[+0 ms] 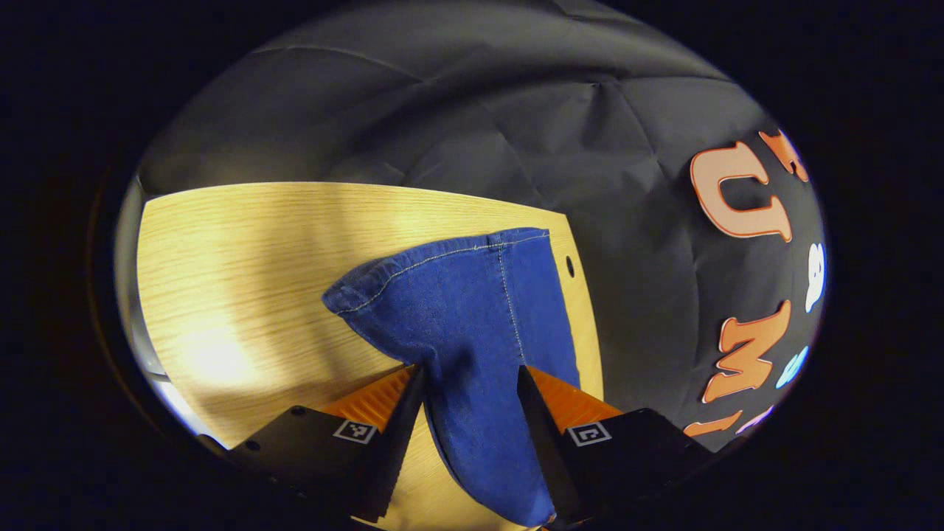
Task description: Grasp the waist and the cuffs of the jeans and fold them to make the two legs overlap; first hold the waist and fold one-third of the jeans toward the cuffs, then hold the cuffs and fold the remaining one-third in the same direction to finish folding.
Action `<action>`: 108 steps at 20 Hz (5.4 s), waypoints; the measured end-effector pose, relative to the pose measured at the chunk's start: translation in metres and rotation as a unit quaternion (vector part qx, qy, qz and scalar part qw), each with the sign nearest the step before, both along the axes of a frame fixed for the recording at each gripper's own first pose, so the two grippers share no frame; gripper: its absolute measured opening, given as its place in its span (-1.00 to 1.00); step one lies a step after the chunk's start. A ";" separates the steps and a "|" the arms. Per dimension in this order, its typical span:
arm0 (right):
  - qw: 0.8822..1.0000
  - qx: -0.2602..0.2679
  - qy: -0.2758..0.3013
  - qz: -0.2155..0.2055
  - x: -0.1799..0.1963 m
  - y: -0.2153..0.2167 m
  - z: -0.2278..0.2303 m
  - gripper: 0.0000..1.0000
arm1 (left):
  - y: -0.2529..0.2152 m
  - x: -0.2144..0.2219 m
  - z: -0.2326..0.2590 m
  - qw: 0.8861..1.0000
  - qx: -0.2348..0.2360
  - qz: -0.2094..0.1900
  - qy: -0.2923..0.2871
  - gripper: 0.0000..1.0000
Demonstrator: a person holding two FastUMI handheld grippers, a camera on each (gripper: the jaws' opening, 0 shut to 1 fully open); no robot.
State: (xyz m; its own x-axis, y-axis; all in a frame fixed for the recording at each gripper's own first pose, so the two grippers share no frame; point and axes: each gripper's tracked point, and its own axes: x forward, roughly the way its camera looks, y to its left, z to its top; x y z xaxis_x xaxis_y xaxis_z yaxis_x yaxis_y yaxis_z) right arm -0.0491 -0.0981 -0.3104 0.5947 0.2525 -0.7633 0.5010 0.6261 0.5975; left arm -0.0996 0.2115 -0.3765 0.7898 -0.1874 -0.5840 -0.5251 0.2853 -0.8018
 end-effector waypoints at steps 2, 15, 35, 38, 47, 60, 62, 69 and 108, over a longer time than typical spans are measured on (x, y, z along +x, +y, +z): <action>1.000 0.009 0.004 -0.005 -0.004 -0.006 -0.008 0.93 | 0.002 -0.001 -0.009 1.000 -0.016 0.011 0.006 0.39; 0.989 0.109 0.022 -0.093 0.008 -0.006 -0.053 -0.72 | -0.017 0.042 -0.004 0.999 0.019 -0.038 0.011 -0.94; 0.972 0.125 -0.101 -0.171 0.102 0.018 0.083 -0.87 | -0.011 0.134 0.102 0.983 0.070 -0.152 -0.078 -0.94; 0.967 0.134 -0.096 -0.196 0.123 0.018 0.096 -0.87 | -0.009 0.150 0.097 0.985 0.062 -0.157 -0.044 -0.94; 0.973 0.161 -0.066 -0.151 0.203 0.038 0.087 -0.87 | -0.008 0.136 0.106 0.985 0.102 -0.116 0.074 -0.94; 0.971 0.188 -0.041 -0.143 0.305 0.053 0.059 -0.94 | -0.025 0.260 0.043 0.952 0.214 -0.192 0.105 -0.47; 0.981 0.148 -0.040 -0.115 0.299 0.047 0.061 -0.95 | -0.029 0.268 0.049 0.948 0.231 -0.201 0.087 0.03; 0.996 0.061 -0.007 -0.058 0.256 0.034 0.046 -0.10 | -0.054 0.279 0.089 0.927 0.284 -0.242 0.038 0.92; 0.999 -0.037 -0.030 -0.001 0.201 0.017 0.003 -0.50 | -0.076 0.248 0.095 0.845 0.418 -0.333 -0.021 0.95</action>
State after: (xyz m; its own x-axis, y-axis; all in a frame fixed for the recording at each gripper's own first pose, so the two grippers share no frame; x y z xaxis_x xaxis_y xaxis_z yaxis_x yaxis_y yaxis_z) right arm 0.1521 -0.0814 -0.3077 0.6398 0.1958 -0.7432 0.4669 0.6691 0.5782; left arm 0.1483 0.1357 -0.2813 0.6947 -0.1342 -0.7067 -0.0007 0.9823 -0.1872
